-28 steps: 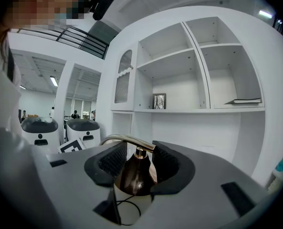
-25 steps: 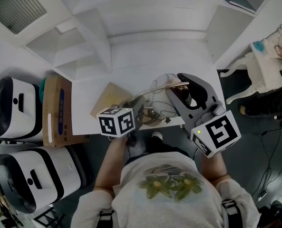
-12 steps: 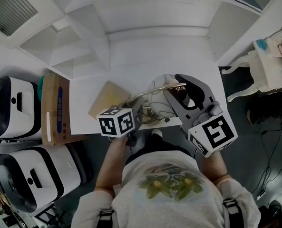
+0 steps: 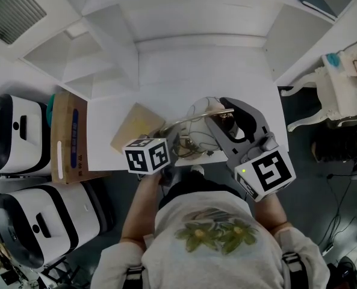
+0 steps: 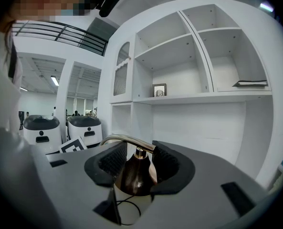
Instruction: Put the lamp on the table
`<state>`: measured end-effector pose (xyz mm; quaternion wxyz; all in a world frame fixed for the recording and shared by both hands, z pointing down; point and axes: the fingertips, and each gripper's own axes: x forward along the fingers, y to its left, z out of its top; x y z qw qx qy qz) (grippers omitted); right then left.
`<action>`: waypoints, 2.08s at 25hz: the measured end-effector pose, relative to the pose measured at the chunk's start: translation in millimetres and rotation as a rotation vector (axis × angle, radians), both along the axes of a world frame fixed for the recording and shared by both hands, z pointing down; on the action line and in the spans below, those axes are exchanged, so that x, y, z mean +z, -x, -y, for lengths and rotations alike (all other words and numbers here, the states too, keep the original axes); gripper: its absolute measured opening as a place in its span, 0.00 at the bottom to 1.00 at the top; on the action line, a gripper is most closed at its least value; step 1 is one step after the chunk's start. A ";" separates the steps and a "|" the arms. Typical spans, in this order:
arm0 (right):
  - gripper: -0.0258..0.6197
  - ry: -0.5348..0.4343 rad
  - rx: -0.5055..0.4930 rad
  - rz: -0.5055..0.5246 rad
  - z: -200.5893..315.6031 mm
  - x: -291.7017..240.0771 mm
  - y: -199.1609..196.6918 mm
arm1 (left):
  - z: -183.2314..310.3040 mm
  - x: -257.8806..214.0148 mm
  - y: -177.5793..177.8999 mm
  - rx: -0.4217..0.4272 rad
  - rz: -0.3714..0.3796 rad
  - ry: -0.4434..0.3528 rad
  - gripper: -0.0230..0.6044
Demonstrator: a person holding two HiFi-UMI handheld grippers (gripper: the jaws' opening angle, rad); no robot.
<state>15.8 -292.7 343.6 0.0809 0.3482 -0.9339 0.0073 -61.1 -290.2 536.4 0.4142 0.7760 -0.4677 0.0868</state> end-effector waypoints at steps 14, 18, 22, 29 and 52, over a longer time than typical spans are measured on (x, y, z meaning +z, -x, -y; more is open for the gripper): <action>0.32 -0.021 0.014 0.010 2.5 0.7 9.4 | 6.6 3.9 6.7 -0.007 -0.015 -0.019 0.08; 0.32 -0.035 0.032 0.027 -1.7 -4.4 14.5 | 3.9 5.3 9.0 -0.009 -0.015 -0.017 0.08; 0.32 -0.044 0.036 0.021 -6.7 -4.1 16.2 | 1.5 6.2 8.8 0.000 -0.011 -0.030 0.08; 0.32 -0.053 0.049 0.021 -9.1 -2.3 17.2 | 1.3 7.8 9.7 0.005 -0.007 -0.049 0.08; 0.35 -0.035 0.166 -0.009 -28.9 0.6 -0.1 | -8.4 -24.1 28.6 -0.053 0.179 -0.159 0.39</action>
